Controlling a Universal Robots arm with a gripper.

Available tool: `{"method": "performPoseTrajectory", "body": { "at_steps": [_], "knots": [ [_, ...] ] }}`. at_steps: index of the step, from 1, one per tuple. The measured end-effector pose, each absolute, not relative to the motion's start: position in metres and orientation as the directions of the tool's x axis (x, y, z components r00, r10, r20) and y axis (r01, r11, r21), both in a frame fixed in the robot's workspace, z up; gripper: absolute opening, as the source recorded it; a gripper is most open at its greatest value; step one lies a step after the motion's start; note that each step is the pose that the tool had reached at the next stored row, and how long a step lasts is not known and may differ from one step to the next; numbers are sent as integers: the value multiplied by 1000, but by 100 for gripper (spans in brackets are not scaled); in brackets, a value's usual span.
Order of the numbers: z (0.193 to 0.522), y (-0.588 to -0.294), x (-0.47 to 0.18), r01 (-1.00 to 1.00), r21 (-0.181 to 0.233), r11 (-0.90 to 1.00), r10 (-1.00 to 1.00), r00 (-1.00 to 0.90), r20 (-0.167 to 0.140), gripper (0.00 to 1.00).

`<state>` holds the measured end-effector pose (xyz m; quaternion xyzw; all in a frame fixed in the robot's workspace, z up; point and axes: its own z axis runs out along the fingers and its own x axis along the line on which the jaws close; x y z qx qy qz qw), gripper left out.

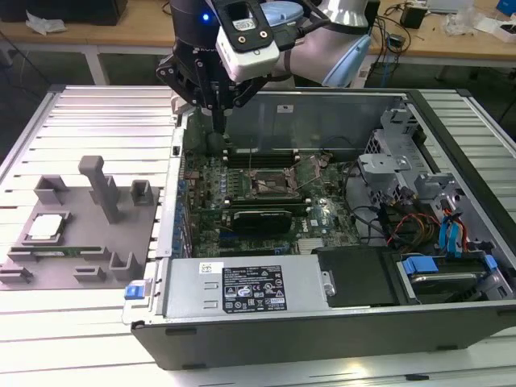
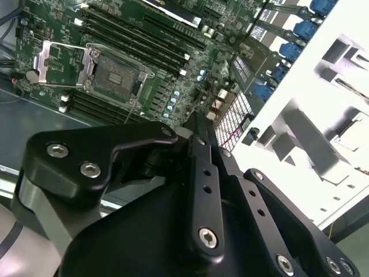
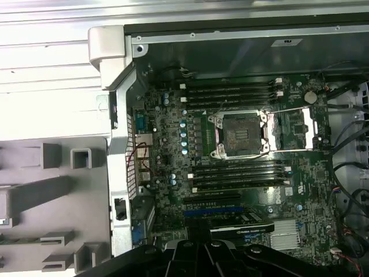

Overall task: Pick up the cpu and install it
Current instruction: 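Reach for the cpu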

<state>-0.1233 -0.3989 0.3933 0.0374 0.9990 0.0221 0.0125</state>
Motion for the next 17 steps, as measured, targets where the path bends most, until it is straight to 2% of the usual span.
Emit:
{"method": "performPoseTrajectory", "body": {
  "at_steps": [17],
  "knots": [
    [393, -399, -135, 74, 45, 996, 75, -997, -23, 11]
  ]
}}
